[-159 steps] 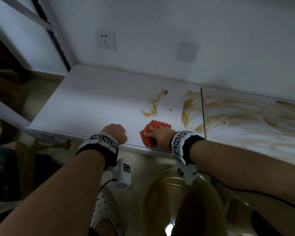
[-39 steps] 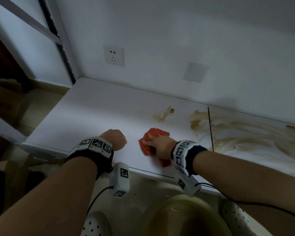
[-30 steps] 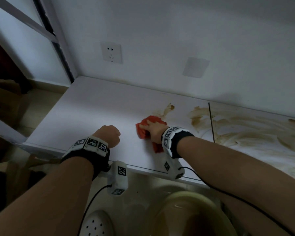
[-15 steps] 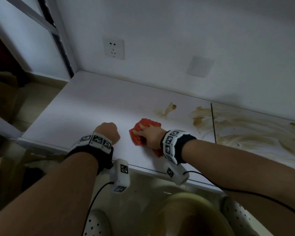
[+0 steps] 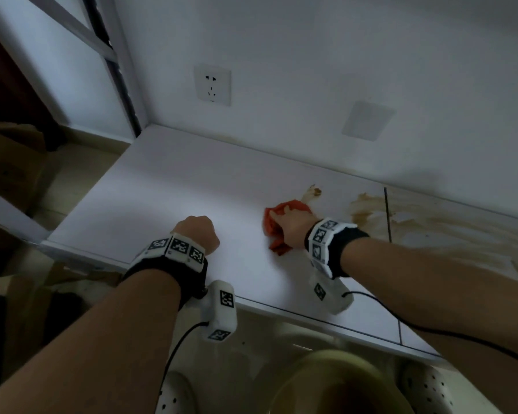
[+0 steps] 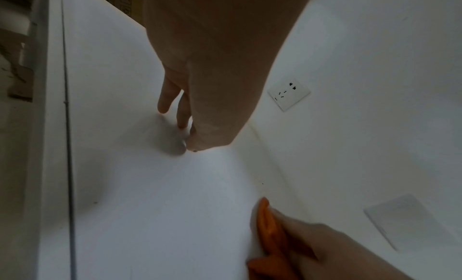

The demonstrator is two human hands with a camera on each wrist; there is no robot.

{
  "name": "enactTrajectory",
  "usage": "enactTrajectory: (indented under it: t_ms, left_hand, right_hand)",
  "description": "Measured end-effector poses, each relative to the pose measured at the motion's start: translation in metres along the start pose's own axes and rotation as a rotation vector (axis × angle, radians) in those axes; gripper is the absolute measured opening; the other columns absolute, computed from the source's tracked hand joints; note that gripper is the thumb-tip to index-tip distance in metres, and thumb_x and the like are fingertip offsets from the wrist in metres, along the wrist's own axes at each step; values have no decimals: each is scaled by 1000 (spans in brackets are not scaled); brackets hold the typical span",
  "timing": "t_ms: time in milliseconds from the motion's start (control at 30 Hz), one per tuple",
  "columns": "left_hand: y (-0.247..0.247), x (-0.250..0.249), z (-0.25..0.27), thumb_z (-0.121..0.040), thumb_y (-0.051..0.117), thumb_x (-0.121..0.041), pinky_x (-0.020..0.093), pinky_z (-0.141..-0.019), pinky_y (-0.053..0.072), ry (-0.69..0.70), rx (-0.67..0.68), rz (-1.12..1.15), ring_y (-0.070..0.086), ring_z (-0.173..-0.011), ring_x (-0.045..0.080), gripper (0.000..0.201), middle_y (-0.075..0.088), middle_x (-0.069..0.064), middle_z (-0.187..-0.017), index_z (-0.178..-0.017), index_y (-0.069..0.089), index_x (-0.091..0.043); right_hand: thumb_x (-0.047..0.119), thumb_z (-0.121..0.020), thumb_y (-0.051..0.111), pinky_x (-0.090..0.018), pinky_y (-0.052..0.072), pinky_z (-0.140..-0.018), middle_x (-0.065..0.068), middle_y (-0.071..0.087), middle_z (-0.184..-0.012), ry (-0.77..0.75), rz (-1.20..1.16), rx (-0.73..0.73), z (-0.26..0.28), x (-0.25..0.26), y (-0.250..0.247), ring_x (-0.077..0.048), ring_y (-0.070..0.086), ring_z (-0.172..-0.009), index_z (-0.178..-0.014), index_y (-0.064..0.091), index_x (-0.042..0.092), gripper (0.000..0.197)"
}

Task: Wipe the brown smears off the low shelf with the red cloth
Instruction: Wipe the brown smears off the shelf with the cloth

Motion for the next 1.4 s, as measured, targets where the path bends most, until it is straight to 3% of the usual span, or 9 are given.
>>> enactTrajectory:
  t_ms: [133,233,433,667,867,1167,1233,1300,1400]
  left_hand:
    - [-1,-4,-2,-84,45,-8,27,-77,46,-6,-24,23,60,-90,26,25,61,8,-91,-60,45,-12]
    - [-1,-6,1,-84,44,-8,30,-84,49,-7,-30,2,62,-99,28,18,66,11,-102,-66,47,-8]
    - [1,-5,5,-84,43,-6,29,-82,46,9,-18,-13,60,-101,29,16,65,13,-108,-79,58,-6]
    - [-1,-4,4,-85,44,-6,28,-76,45,-3,-42,37,62,-95,29,30,66,14,-101,-55,39,-11]
    - [-4,-16,15,-85,45,-4,28,-76,46,-56,-64,109,56,-82,28,28,50,6,-71,-58,38,-9]
    - [-6,-17,16,-87,44,-6,31,-85,49,-53,3,56,61,-103,30,19,64,16,-109,-94,61,1]
    - [-8,-17,15,-87,44,-5,30,-80,48,-61,8,71,61,-93,29,18,63,14,-93,-71,53,-3]
    - [-9,-18,13,-87,44,-5,27,-73,45,-80,-6,90,54,-79,25,28,52,6,-71,-59,41,-8]
    - [-10,-21,12,-87,45,-6,25,-71,43,-82,-27,89,50,-73,21,30,43,2,-64,-59,38,-10]
  right_hand:
    - [24,-95,54,-27,51,-92,-7,61,-123,-56,-53,76,5,15,21,-20,63,-107,-133,48,13,40]
    - [34,-101,37,-32,36,-107,-8,43,-144,-76,40,51,-9,19,24,-26,46,-128,-146,32,18,48]
    - [21,-79,73,-39,42,-102,-11,40,-144,-11,95,-9,-28,14,-2,-30,49,-126,-146,31,25,79]
    - [47,-73,74,-26,45,-81,1,60,-101,58,170,-67,-12,-34,-6,-23,59,-94,-96,48,25,41]
    - [29,-92,56,-30,38,-99,-6,46,-135,-79,206,-3,16,-4,16,-26,50,-119,-138,41,20,50]
    - [20,-91,59,-35,30,-111,-10,25,-154,-74,129,-4,-29,12,8,-31,35,-138,-148,25,26,67]
    - [15,-86,64,-19,48,-88,-11,42,-144,-48,104,-3,-28,-2,2,-22,56,-117,-144,36,21,64]
    - [12,-85,66,-2,42,-53,-9,51,-134,-39,99,3,-21,-25,-5,-5,61,-86,-139,43,14,58]
    - [42,-78,72,-13,46,-69,-4,59,-116,46,124,-68,-5,-46,-8,-22,62,-96,-116,53,19,48]
Point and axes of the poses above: each hand's wrist, its own z-axis away from the middle knuckle, its own y-axis out of the palm, x = y × z, the point moved 1 cm from there along -z, towards the middle knuckle
